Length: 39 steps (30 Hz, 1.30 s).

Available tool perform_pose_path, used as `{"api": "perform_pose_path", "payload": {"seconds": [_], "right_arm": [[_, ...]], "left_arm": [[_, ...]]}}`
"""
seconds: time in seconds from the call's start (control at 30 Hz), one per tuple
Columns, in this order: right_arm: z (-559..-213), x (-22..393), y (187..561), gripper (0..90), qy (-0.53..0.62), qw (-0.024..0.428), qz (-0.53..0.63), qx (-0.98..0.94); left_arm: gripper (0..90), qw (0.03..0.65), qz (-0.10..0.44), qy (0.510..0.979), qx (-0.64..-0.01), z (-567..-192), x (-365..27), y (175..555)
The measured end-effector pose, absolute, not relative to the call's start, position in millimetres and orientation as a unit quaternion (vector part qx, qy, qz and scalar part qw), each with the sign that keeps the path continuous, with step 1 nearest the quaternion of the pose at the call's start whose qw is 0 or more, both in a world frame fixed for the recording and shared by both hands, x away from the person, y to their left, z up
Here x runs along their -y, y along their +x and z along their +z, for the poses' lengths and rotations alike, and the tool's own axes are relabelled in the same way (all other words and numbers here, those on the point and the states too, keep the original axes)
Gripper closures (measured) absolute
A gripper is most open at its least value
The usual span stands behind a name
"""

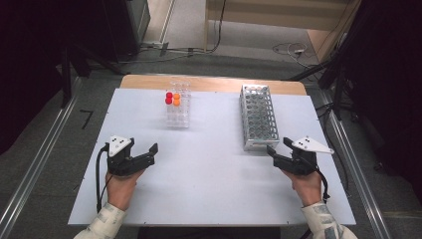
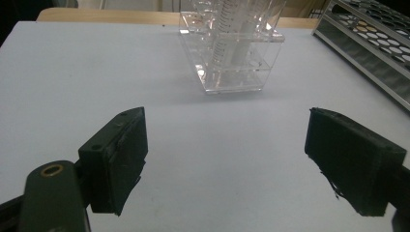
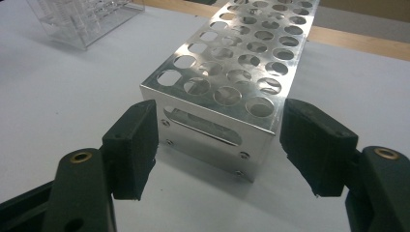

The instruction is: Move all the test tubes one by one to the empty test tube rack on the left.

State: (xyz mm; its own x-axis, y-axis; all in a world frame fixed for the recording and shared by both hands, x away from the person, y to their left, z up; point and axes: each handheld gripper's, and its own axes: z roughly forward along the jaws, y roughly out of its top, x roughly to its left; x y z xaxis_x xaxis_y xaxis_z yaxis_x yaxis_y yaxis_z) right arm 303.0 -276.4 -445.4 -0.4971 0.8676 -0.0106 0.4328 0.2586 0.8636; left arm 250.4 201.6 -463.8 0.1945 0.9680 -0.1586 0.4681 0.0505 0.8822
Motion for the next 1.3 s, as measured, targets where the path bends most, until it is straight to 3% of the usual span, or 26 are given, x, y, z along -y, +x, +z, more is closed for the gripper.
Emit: {"api": "perform_pose_path", "payload": {"seconds": [1.3], "right_arm": [[-458.3, 337.7, 281.1, 28.1, 0.472, 0.269, 0.414, -0.730]], "left_arm": [[15.7, 0.426, 0.289, 0.632, -0.580, -472.6, -225.8, 226.4]]}}
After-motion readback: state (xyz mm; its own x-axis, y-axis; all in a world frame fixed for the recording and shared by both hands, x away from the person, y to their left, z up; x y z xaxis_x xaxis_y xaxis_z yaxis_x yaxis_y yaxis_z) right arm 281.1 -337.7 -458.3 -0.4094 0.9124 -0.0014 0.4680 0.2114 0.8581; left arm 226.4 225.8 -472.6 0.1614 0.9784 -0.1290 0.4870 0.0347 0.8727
